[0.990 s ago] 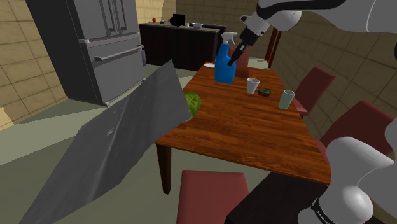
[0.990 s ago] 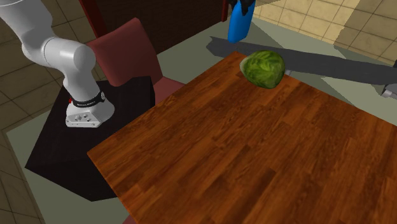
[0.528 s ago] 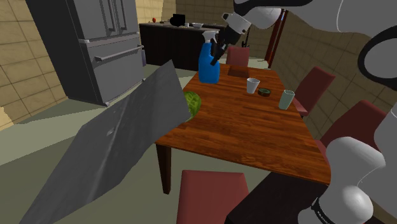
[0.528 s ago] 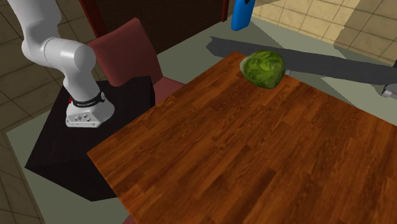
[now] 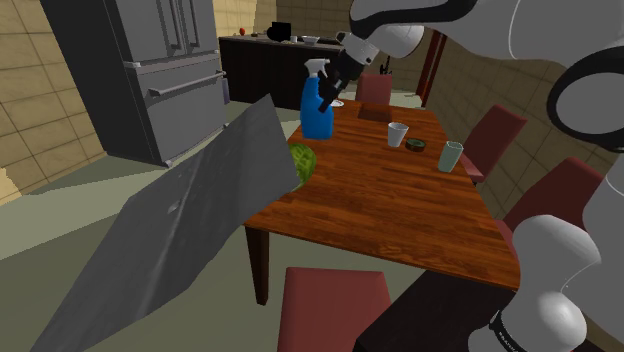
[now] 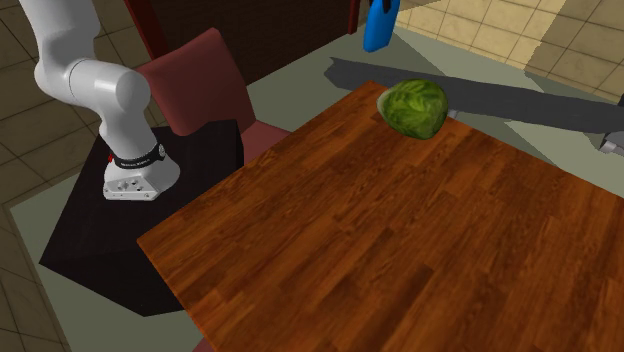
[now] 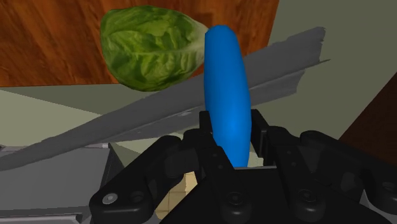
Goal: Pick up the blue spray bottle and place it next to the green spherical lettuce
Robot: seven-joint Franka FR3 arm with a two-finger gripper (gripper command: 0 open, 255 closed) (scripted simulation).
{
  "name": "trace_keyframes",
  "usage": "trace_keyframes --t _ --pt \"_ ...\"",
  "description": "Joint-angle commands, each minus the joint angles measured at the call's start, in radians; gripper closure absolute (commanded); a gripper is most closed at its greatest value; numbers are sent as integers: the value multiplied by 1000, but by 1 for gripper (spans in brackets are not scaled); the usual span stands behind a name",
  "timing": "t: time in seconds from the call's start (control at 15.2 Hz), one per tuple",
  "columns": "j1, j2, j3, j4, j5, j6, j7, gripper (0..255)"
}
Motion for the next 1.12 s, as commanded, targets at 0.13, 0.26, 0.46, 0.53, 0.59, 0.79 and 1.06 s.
trace_keyframes --t 0.13,0.26,0.46,0.53,0.59,0.79,1.06 --pt "10 -2 3 -54 9 51 -20 255" --pt "12 0 6 -79 17 74 -31 255" --pt "10 6 14 -113 34 107 -51 255" --pt "8 8 18 -124 40 117 -58 255" --pt "6 11 21 -134 47 127 -65 255" --pt "-3 22 34 -164 70 157 -88 255" --pt "-19 40 55 -200 106 193 -122 255"
